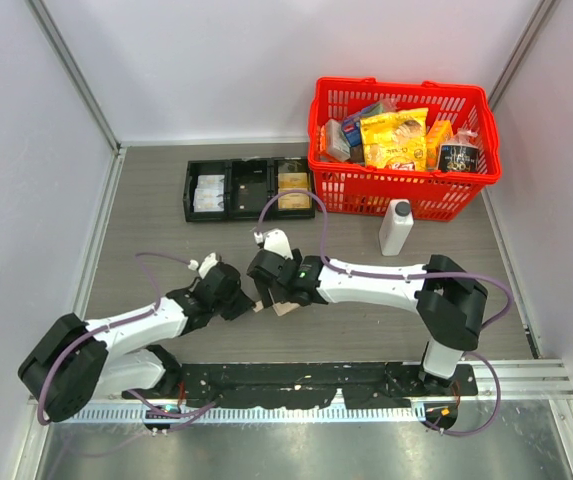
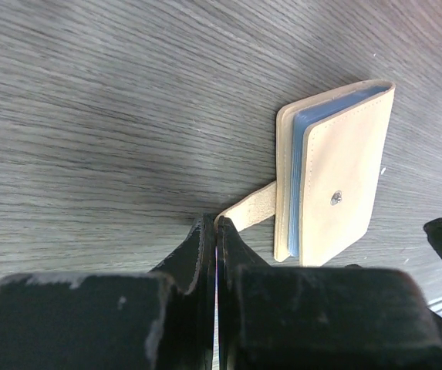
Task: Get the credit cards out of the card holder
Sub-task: Open the card holder at the center of the board.
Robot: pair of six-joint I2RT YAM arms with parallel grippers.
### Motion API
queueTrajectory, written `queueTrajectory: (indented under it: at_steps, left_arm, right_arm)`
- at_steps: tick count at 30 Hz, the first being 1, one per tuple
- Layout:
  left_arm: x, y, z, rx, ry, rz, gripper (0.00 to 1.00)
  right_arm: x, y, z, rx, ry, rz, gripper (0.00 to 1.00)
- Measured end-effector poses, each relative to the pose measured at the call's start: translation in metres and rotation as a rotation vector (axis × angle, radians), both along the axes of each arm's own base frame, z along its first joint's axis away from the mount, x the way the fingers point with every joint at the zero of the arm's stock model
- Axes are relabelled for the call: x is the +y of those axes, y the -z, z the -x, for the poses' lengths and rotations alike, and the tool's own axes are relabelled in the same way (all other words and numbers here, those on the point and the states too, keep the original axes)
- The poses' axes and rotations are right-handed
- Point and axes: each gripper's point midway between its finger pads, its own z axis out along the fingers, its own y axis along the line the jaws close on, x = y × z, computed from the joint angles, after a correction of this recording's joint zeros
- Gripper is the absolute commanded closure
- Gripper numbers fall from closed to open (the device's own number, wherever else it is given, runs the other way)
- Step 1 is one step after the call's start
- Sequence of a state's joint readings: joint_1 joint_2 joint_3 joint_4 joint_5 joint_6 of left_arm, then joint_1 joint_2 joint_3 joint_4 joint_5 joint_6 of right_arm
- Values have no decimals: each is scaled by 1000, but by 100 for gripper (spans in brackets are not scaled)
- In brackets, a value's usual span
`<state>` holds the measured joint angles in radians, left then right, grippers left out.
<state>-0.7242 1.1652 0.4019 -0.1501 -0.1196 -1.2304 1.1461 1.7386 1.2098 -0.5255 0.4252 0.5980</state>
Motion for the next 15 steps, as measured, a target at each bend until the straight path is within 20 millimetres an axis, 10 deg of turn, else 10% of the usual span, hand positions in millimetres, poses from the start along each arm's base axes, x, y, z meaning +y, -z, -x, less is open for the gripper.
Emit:
queueTrajectory:
  at_steps: [15]
  left_arm:
    - [-1,-1,1,-24,-57,97,100]
  right_arm:
    - [11,30,1,-8,-82,64,23]
